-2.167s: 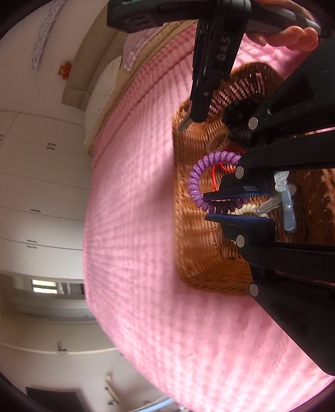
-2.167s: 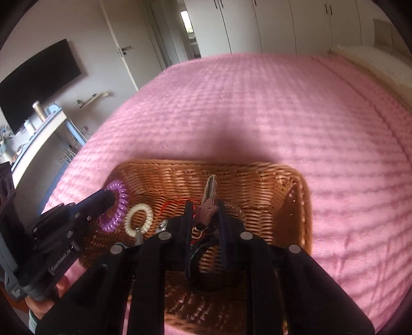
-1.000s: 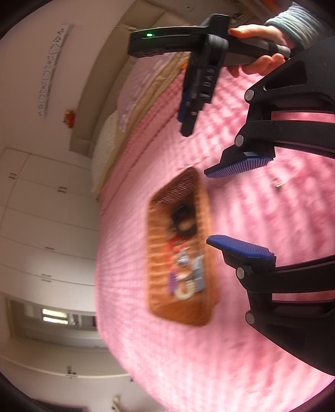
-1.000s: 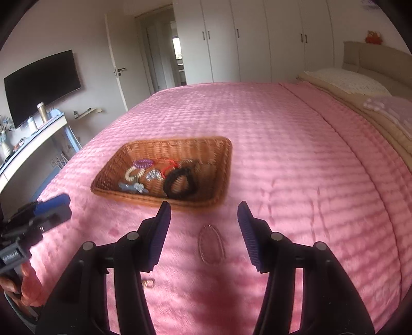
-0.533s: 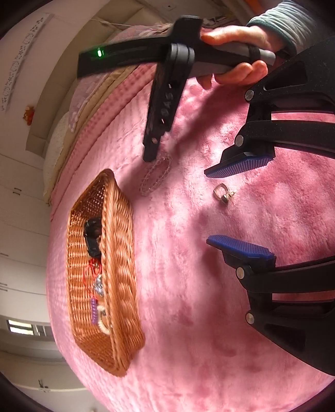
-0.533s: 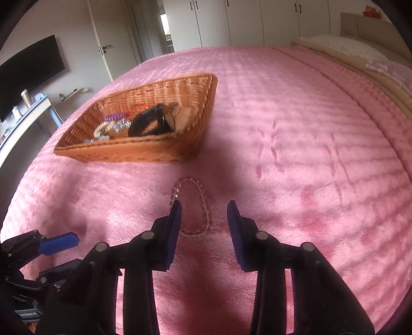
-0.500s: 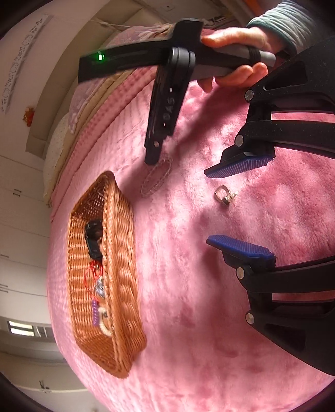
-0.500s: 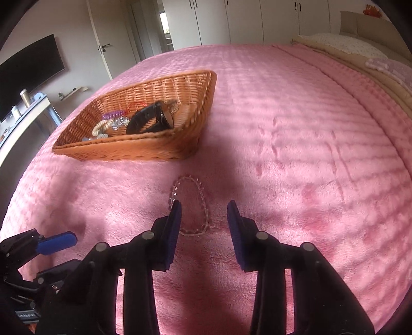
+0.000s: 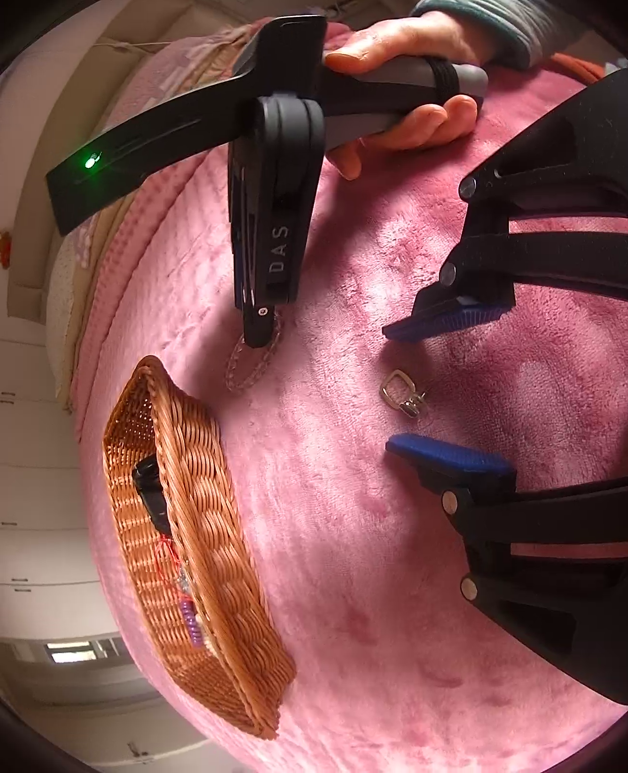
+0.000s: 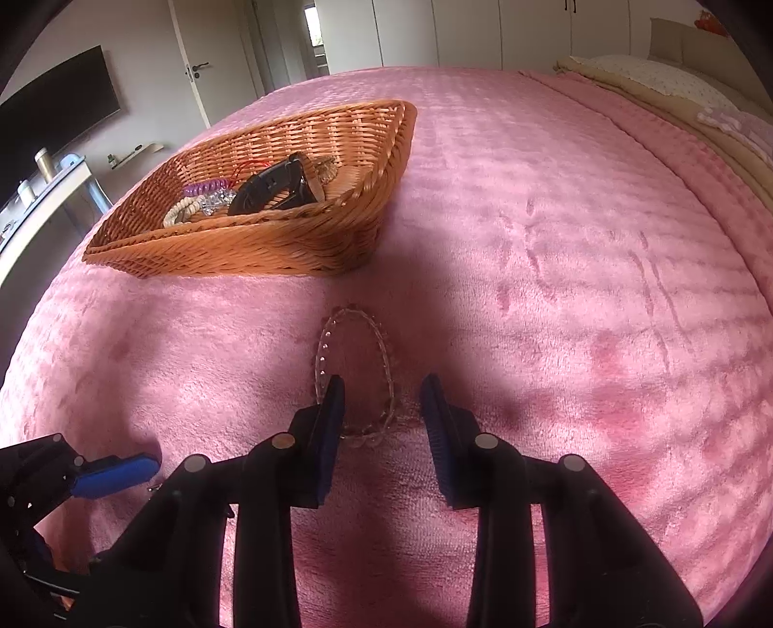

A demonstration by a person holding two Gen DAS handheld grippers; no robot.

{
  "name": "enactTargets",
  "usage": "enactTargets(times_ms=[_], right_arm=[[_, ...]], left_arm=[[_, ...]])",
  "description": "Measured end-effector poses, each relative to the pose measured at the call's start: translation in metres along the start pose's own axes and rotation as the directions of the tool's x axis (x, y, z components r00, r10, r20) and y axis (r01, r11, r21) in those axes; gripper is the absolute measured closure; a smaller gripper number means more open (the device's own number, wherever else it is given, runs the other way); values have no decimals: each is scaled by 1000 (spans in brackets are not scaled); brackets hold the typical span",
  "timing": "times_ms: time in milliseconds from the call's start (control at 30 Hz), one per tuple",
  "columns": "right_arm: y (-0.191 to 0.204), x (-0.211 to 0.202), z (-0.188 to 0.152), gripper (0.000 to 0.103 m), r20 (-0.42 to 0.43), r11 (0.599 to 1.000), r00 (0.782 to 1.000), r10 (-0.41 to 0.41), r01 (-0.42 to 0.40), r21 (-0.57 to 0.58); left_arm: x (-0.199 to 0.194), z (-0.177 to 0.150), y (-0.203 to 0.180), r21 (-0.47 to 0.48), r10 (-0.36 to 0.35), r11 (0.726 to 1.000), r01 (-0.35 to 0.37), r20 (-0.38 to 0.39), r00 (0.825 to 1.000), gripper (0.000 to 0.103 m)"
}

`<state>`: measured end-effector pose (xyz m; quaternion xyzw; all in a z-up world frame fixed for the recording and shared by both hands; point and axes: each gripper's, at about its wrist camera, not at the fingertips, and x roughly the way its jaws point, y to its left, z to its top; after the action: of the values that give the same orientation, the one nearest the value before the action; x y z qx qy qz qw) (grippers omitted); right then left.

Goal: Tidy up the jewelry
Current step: 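Grasp the small gold clasp with the left tool while the right tool grasps the beaded oval brooch frame, then carry both held items into the wicker basket and open both tools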

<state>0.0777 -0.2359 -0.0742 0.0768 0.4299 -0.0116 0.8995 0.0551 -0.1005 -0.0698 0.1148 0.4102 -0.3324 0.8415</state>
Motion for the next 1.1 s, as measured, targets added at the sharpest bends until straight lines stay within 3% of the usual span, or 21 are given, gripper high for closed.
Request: enactTargets(times_ms=[167,200,300,533,733,867,1100], right_arm=[[11,2,-1,75,9,998,999,-39,40,-54],[14,3,-1,85,5,997,999,-32,32,-70],[23,5,-3,97,8,993,999,-41,42,-114],[19,-2,-6,97,23,995,1000,-7,9,-102],[17,-13,-10,97,35,996,999,38,-35,-79],[10,-20,-11,97,32,995,995,91,-90,-40],[7,-32,-13,97,29,989,989,147,-148,10]], left_arm=[[2,1,-2,-3,25,1000,-25,8,1000,85],[2,0,0,-12,24,1000,-23,13,1000,85],[-1,-2,1,-19,29,999,-28,29,999,89],[-7,-5,7,-52,6,999,-3,61,998,89],[-19,-7,12,-71,-52,996,60,109,993,89],[-29,-9,29,-130,-131,980,153,166,977,89],[-40,-9,47,-204,-205,946,252,225,952,89]])
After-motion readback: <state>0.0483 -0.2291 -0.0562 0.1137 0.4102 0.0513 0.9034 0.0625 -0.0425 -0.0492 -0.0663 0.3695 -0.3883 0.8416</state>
